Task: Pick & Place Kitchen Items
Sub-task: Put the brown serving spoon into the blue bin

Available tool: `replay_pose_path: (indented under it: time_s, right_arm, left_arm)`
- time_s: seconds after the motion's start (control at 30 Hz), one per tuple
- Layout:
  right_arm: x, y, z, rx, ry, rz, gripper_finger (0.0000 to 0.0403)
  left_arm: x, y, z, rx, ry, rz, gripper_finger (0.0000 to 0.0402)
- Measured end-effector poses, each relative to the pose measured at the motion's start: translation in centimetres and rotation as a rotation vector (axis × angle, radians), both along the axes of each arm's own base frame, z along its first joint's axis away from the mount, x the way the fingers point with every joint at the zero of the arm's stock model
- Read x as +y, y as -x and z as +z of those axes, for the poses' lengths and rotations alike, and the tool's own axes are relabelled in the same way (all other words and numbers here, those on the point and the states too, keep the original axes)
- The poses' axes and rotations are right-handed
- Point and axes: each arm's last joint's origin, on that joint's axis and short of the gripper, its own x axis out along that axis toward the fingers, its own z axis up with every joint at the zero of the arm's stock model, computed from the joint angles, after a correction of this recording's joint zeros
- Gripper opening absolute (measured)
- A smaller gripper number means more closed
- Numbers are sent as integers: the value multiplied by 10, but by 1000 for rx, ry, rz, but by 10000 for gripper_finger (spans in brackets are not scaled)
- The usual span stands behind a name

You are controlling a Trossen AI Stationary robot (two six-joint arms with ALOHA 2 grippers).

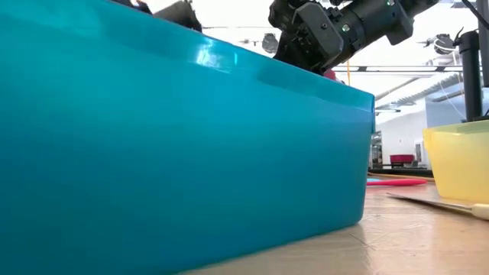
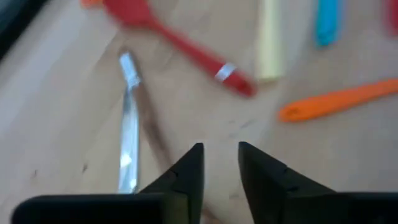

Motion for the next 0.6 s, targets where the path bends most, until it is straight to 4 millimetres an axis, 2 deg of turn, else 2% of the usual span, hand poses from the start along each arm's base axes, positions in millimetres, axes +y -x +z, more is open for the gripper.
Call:
replay_pose_path:
  time_s: [0.1,0.27,0.6]
  right_arm:
    - [0,0,0,1,1,1,196]
    - [0,0,-1,9,5,2,196]
    - [0,1,-2,21,11,4,196]
  left_arm:
    - [20,-2,-18,43,40,67,130]
    - [44,-6,-41,60,78,107,135]
    - [58,-13,-61,44,116,91,135]
